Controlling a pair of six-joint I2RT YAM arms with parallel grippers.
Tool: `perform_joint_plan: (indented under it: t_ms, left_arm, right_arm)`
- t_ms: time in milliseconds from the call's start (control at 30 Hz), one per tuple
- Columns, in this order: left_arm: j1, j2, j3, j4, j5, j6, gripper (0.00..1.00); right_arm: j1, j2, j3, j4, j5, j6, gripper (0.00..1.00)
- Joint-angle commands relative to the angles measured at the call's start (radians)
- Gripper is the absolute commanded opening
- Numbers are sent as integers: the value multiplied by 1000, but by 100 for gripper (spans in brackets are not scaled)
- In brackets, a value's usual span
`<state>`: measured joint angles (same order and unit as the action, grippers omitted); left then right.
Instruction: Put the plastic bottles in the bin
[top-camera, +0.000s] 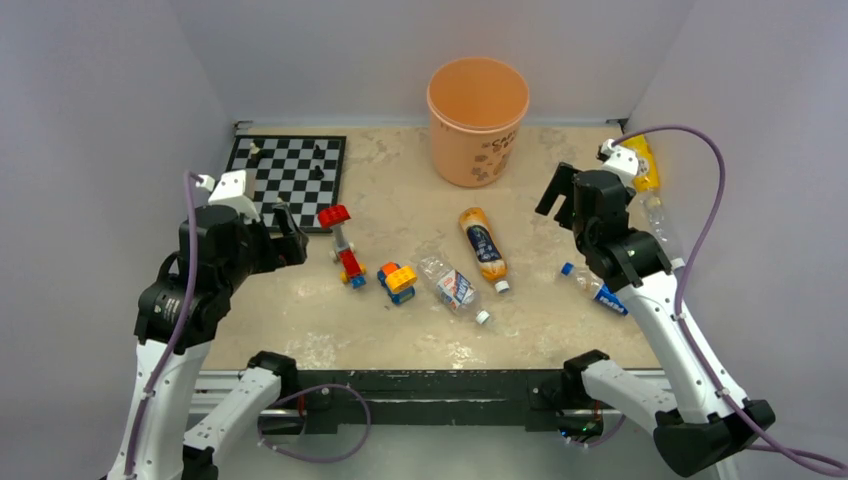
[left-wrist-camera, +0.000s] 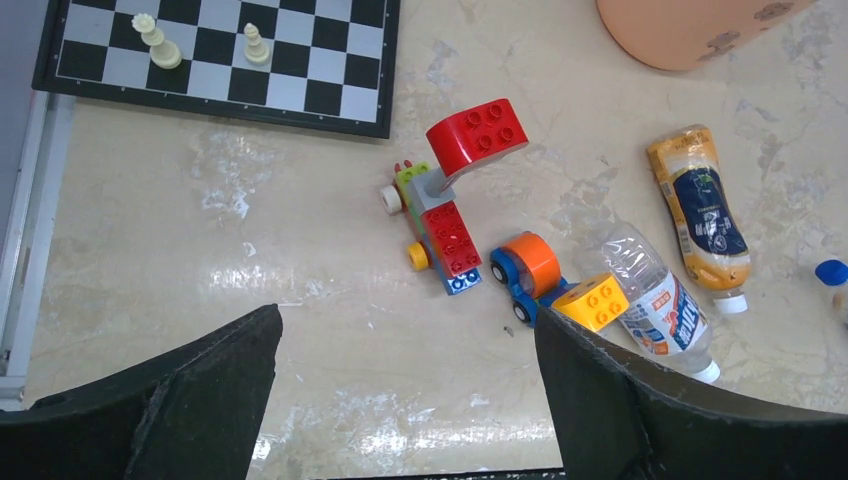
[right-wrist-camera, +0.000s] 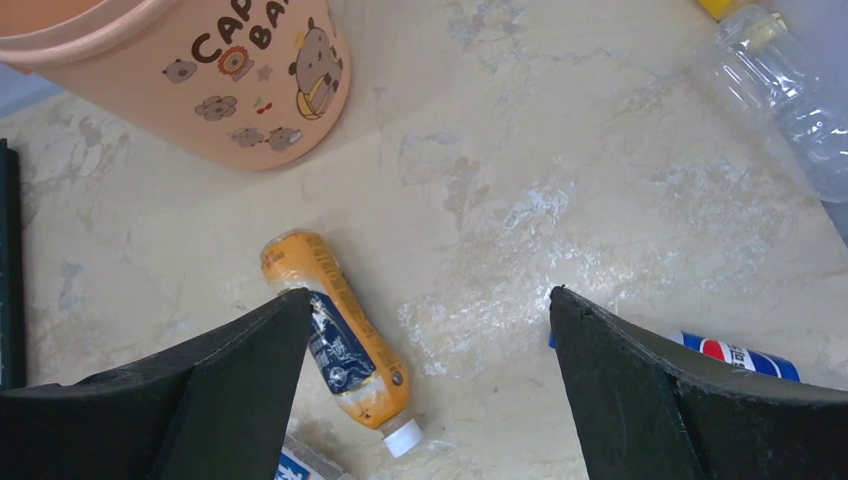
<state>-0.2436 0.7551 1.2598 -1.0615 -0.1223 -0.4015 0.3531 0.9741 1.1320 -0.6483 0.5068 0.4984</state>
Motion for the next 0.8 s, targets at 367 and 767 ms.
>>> perform_joint_plan:
  t_ms: [367,767]
  left_arm:
    - [0,26,15,27,76,14,100]
    - [-42,34,82,-38,125,17,100]
  right_arm:
    - [0,-19,-21,54,-44,-38,93]
    - [136,137,-149,211,-438,-135,92]
